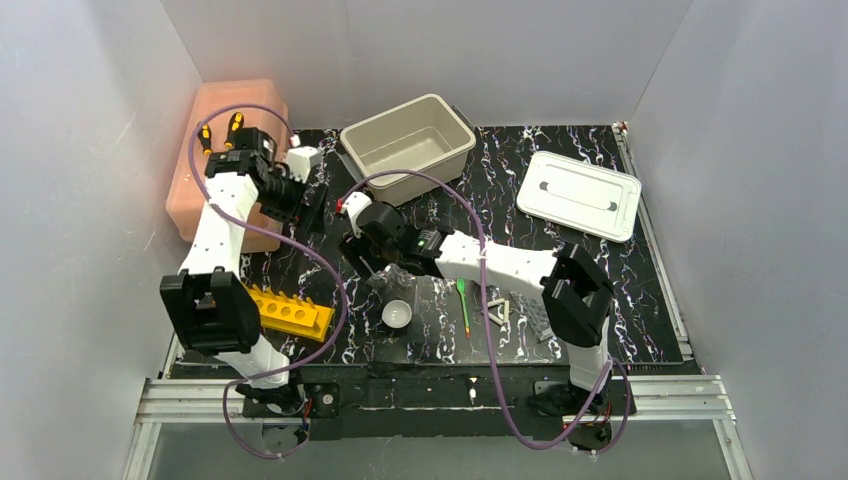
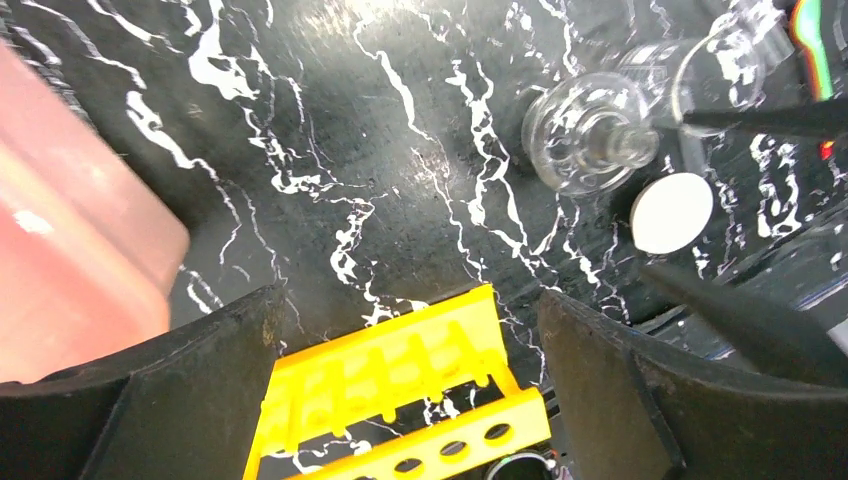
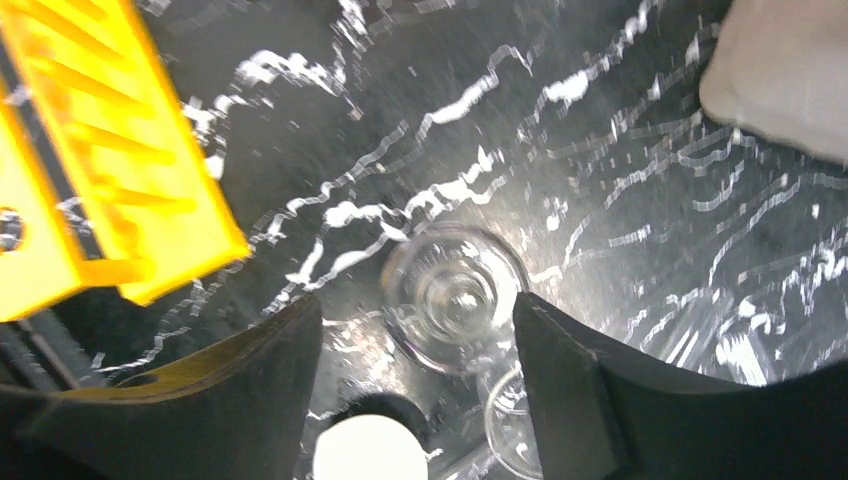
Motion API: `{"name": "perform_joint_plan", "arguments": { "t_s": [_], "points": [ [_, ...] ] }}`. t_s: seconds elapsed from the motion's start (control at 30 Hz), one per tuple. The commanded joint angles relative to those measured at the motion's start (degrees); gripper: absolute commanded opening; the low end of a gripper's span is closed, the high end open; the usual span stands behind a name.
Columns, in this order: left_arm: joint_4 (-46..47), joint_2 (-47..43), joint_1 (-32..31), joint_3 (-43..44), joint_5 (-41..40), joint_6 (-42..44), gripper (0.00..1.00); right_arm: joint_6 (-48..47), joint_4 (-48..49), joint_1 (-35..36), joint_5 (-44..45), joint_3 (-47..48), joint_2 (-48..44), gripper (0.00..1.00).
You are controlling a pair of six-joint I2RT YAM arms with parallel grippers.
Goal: Organize the chemistry lab equipment
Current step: Adjust the test tube rack at the center of the board.
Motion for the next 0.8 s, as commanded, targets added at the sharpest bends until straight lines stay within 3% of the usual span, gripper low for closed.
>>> {"name": "perform_joint_plan", "arguments": {
  "t_s": [0.0,0.17,0.33,0.4,0.6,0.77],
  "points": [
    [-9.86,-5.55,0.39,7.43,0.1,-4.08,0.98,-4.04,2.73,2.81,-9.37,7.55,-1.98,0.8],
    [-19.17,-8.3,3.79,10.88,-5.11,-2.24,0.98,-5.96,0.8,5.91,-22.59,16.58,5.28,0.85],
    [-24.54,-15.49,10.89,3.21,-13.77,1.24,0.98,-4.38,0.95,6.99,-30.97,21.55,12.94,0.84],
    [-25.68,-18.64,16.48,-1.31,-16.22,4.36,0.98,-2.84,2.93,7.03,-33.53,21.23,14.56,0.83],
    [-23.65,-25.84,32.47,-8.15,-20.18,20.17,0.98,-0.22,5.41,7.03,-35.72,19.76,16.47,0.8],
    [-15.58,-27.53,37.97,-15.87,-23.02,24.46,0.98,0.46,5.7,7.11,-35.35,19.29,17.04,0.79]
  ]
}}
